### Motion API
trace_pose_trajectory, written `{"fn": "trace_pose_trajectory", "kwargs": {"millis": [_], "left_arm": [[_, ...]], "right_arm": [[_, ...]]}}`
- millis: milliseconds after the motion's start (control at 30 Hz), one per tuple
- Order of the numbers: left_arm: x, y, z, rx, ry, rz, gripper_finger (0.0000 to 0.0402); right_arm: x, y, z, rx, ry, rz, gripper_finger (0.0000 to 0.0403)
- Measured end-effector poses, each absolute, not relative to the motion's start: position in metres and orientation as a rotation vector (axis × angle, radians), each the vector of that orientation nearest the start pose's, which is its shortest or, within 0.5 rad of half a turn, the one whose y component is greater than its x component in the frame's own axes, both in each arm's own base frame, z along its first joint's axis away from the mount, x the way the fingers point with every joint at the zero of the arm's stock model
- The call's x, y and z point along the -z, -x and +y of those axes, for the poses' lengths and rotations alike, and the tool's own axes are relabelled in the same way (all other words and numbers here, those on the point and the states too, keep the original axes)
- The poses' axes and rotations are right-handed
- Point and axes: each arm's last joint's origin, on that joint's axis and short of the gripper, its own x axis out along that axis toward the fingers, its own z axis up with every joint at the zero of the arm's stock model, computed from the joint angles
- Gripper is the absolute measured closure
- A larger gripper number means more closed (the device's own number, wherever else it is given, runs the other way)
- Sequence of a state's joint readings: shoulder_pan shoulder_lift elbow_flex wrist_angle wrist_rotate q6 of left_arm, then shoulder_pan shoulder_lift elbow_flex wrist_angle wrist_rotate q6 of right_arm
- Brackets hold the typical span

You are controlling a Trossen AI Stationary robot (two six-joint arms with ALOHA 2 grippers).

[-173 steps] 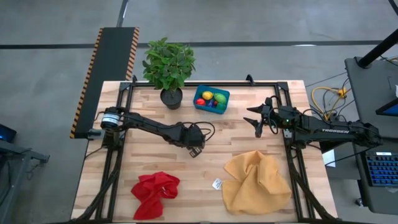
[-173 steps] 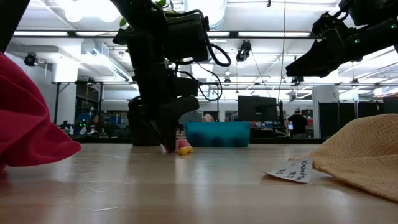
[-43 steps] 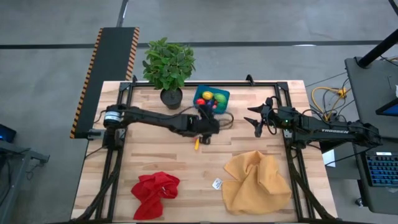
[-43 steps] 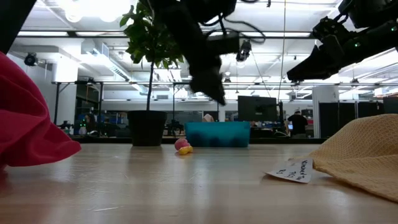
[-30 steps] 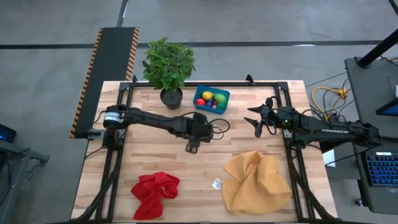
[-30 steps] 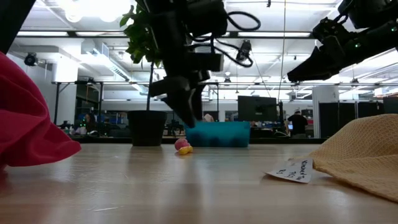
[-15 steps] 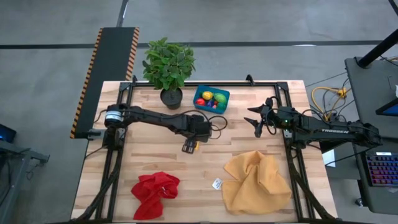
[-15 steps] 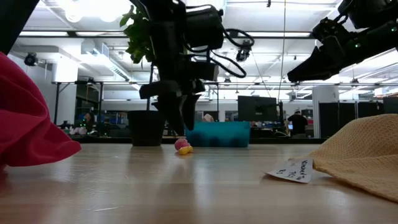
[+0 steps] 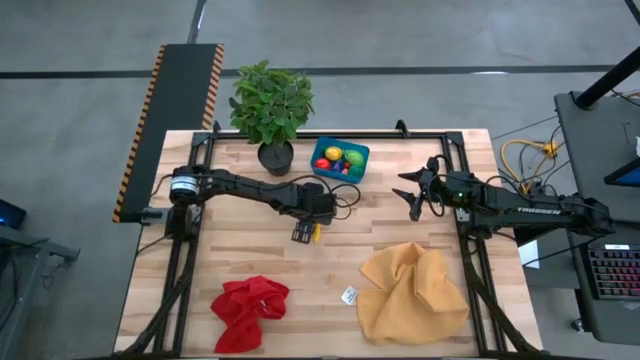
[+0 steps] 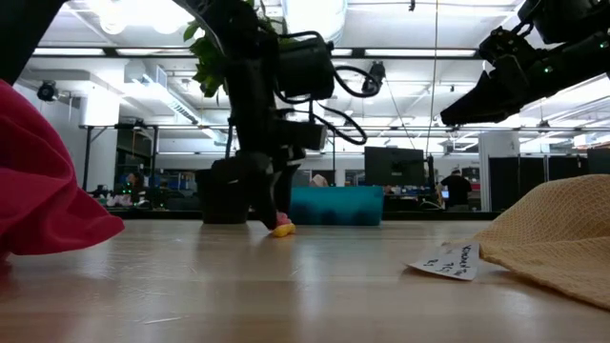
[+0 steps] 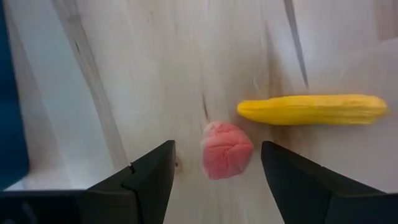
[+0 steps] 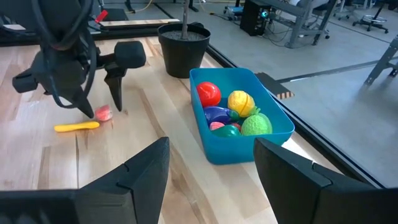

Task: Pick and placing Produce into tupperware
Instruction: Put the pink peach into the blue bin

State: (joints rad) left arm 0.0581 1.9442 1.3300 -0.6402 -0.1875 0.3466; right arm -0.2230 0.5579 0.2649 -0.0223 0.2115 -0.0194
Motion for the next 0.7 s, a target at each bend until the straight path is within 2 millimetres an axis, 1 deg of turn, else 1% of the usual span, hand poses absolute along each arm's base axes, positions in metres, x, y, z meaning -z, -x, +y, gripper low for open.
{"fn": "trace_pose_trajectory", "kwargs": {"millis": [67,233,333,467,633,700], "left_arm": [[-0.162,-0.3803,0.0276,0.006,-0.379,1.276,0.0179],[-0.1601,-0.3814,0.0276,0.004,-0.379,1.271,0.018],[-0.1585,-0.3815,0.028,-0.005,-0.363,1.276,0.0195],[-0.1553,-0.3821,0.0277,-0.003,-0.352,1.287,0.0237],[-0.1558,-0.3817,0.0271,0.0,-0.346,1.287,0.0308],[-0.1572,-0.3825,0.0282,-0.044,-0.349,1.285,0.0337]], "right_arm": [[-0.2002,-0.1344,-0.0367,0.428,0.017,0.322,0.0177],[-0.2002,-0.1344,-0.0367,0.428,0.017,0.322,0.0177],[-0.2002,-0.1344,-0.0367,0.428,0.017,0.322,0.0177],[-0.2002,-0.1345,-0.0367,0.428,0.017,0.321,0.0177],[-0.2002,-0.1345,-0.0367,0.429,0.017,0.322,0.0177],[-0.2002,-0.1345,-0.0367,0.429,0.017,0.321,0.0177]]}}
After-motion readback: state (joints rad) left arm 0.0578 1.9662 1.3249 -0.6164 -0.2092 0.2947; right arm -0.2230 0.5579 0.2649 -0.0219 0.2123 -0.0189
